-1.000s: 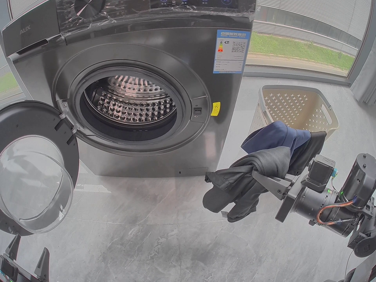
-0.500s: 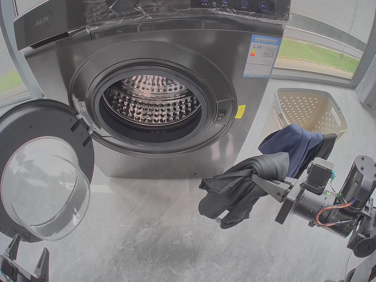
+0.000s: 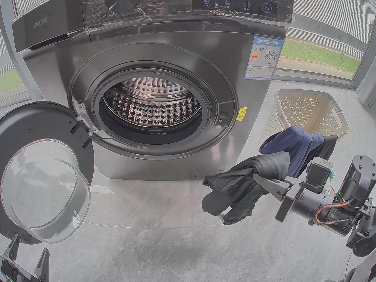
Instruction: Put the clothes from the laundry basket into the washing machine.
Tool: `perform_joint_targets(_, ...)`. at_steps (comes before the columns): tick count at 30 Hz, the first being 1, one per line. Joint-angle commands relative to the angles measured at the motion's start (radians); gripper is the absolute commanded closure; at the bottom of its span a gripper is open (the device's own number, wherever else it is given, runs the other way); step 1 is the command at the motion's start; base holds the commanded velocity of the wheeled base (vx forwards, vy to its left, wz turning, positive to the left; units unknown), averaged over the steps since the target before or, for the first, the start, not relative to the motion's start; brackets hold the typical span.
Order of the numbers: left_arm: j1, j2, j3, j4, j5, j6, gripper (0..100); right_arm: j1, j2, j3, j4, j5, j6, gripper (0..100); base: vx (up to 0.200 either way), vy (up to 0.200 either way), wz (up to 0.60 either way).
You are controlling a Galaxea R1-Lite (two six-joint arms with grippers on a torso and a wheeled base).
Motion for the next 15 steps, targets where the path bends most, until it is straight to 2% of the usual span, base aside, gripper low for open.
perform_joint_targets(1, 0.000, -0.010, 0.015, 0.000, 0.001, -0.001, 0, -0.004, -0.016, 0.004, 0.000, 0.001, 0.009, 100, 0.000, 0.000, 0.00)
perform_joint_targets(2, 0.000, -0.010, 0.015, 0.000, 0.001, -0.001, 0, -0.003, -0.016, -0.006, -0.002, 0.001, 0.025, 100, 0.000, 0.000, 0.00)
perform_joint_targets(8, 0.000, -0.010, 0.015, 0.000, 0.001, -0.001, 0, 0.017, -0.022, -0.006, -0.002, -0.012, 0.035, 100, 0.000, 0.000, 0.00)
perform_joint_targets(15, 0.000, -0.010, 0.015, 0.000, 0.001, -0.001, 0, 0.016, -0.060, 0.036, 0.000, -0.010, 0.045, 100, 0.000, 0.200, 0.00)
